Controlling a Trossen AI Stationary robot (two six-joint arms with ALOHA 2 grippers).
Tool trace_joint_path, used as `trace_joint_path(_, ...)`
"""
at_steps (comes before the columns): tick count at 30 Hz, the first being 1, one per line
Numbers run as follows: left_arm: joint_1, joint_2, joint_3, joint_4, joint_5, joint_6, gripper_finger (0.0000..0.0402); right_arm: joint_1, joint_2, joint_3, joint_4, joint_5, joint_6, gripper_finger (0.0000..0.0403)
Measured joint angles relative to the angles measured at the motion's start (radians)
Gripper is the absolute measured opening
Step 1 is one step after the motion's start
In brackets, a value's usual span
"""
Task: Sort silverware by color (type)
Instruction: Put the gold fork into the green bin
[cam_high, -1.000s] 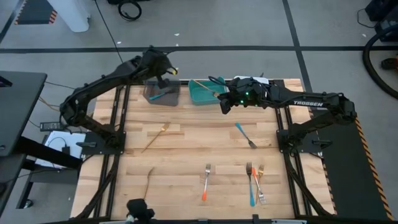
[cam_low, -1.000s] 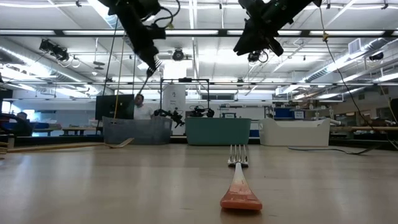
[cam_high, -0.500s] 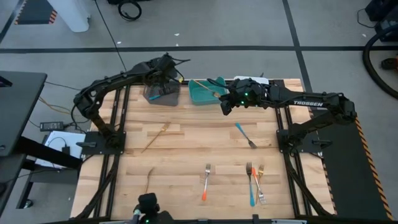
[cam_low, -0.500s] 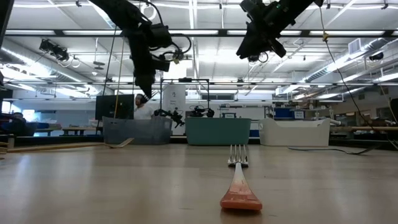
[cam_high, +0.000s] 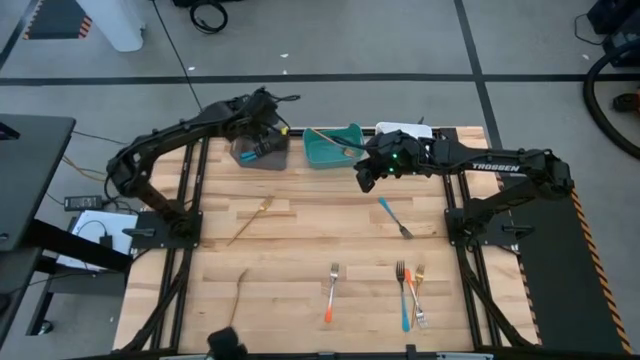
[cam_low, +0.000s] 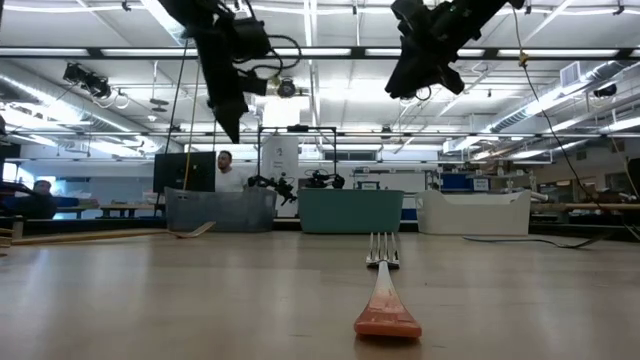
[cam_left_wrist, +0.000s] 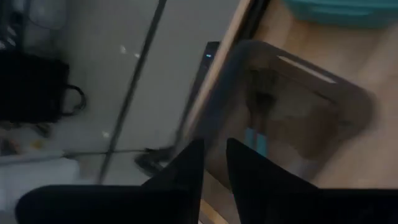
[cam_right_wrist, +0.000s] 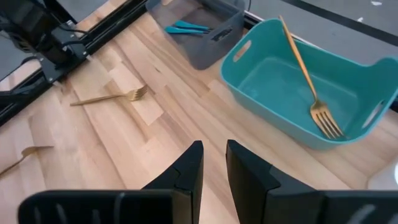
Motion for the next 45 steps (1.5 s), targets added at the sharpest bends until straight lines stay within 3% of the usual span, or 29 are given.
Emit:
trace_joint_path(7, -0.09, -0.084, 0.001, -0.253, 0.331, -0.39, 0.0078, -0.001, 0.0, 0.0, -0.025, 0.007, -0.003, 0.0077)
trace_joint_path(11, -0.183, -0.086, -0.033, -0.293, 0.341, -0.45, 0.0078, -0.002, 0.0, 0.0, -0.041, 0.002, -0.009, 0.0077)
trace_joint_path(17, -0.296, -0.085, -0.223, -0.234, 0.353, -0.608, 0.0078, -0.002, 0.0, 0.0, -0.043, -0.035, -0.028, 0.0077)
trace_joint_path(27, -0.326, -0.085, -0.484, -0.047, 0.414, -0.796, 0.0078, -0.003, 0.0, 0.0, -0.044, -0.044, -0.045, 0.0077)
trace_joint_path(45, -0.331, -0.083, -0.525, 0.057, 0.426, -0.812, 0.0078, -0.003, 0.0, 0.0, -0.044, -0.053, -0.045, 0.0077)
